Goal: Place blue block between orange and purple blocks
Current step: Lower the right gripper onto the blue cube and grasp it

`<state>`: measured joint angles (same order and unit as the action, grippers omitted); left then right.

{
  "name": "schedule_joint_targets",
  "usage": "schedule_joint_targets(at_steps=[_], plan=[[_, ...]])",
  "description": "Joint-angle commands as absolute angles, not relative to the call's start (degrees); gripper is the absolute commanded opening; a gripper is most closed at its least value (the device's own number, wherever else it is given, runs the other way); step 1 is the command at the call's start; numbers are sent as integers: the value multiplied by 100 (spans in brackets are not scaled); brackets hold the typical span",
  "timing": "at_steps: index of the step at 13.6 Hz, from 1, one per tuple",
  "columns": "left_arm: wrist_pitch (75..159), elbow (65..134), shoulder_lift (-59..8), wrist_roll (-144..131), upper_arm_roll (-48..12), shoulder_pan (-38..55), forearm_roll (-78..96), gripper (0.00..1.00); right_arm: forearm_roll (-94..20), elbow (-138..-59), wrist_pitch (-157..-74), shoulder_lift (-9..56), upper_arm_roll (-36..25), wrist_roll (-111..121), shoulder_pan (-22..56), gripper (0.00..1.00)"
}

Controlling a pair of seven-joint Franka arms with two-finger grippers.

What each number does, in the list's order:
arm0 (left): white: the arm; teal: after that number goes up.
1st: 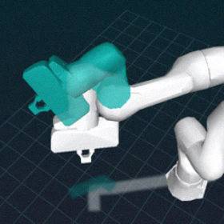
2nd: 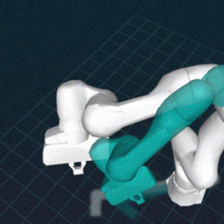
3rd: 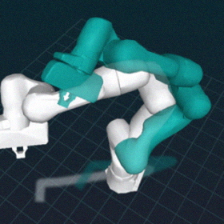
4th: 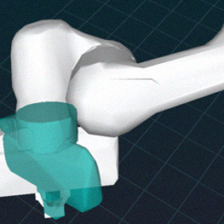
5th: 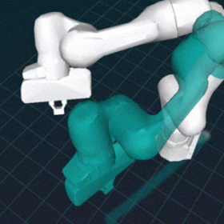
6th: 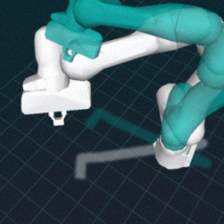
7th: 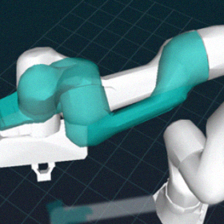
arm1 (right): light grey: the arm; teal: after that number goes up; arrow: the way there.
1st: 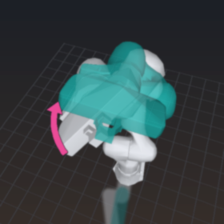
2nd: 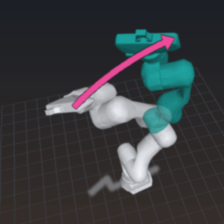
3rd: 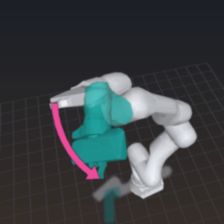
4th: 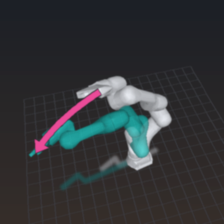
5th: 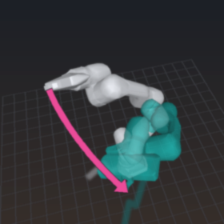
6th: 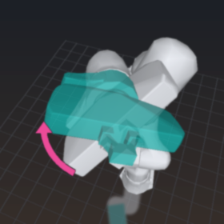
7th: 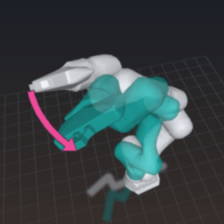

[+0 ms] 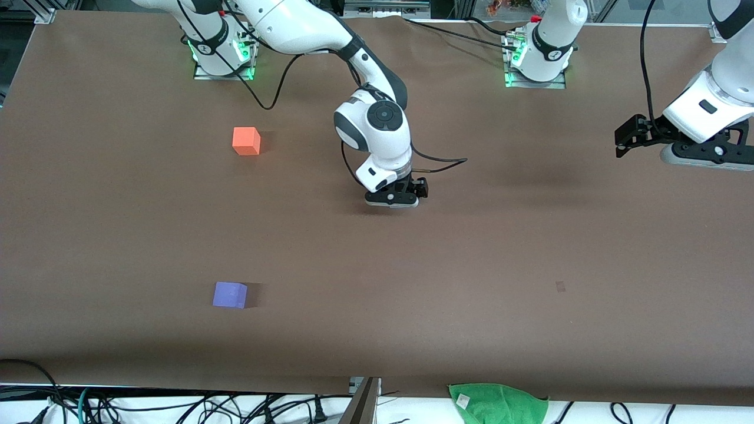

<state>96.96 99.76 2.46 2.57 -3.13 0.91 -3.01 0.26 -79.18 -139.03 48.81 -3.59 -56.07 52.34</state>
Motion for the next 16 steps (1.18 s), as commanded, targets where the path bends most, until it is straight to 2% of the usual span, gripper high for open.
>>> schedule_joint_targets(at_steps=[1, 4, 5, 6, 7, 8, 9, 14, 16], plan=[[9571, 9800, 167, 352, -343, -9, -158, 100, 176, -7708, -13896, 5080, -466, -5739, 5344, 100], [9554, 9800, 167, 360, -343, -18, -149, 100, 351, -7708, -13896, 5089, -466, -5722, 5344, 99], [9519, 9791, 158, 360, -343, -9, -149, 100, 456, -7708, -13896, 5089, -466, -5713, 5344, 87], [9519, 9791, 158, 360, -343, -9, -149, 100, 492, -7708, -13887, 5089, -457, -5704, 5344, 62], [9519, 9782, 158, 360, -343, -9, -123, 100, 501, -7708, -13887, 5089, -466, -5704, 5344, 43], [9519, 9782, 158, 360, -343, -9, -114, 100, 501, -7708, -13878, 5089, -466, -5695, 5344, 34], [9519, 9782, 158, 360, -343, -9, -114, 100, 492, -7708, -13878, 5089, -466, -5687, 5344, 31], [9519, 9782, 158, 352, -343, -9, -105, 100, 483, -7673, -13834, 5010, -475, -5599, 5265, 31], [9519, 9782, 158, 352, -343, 0, -105, 100, 475, -7516, -13581, 4957, -475, -5494, 5142, 31]])
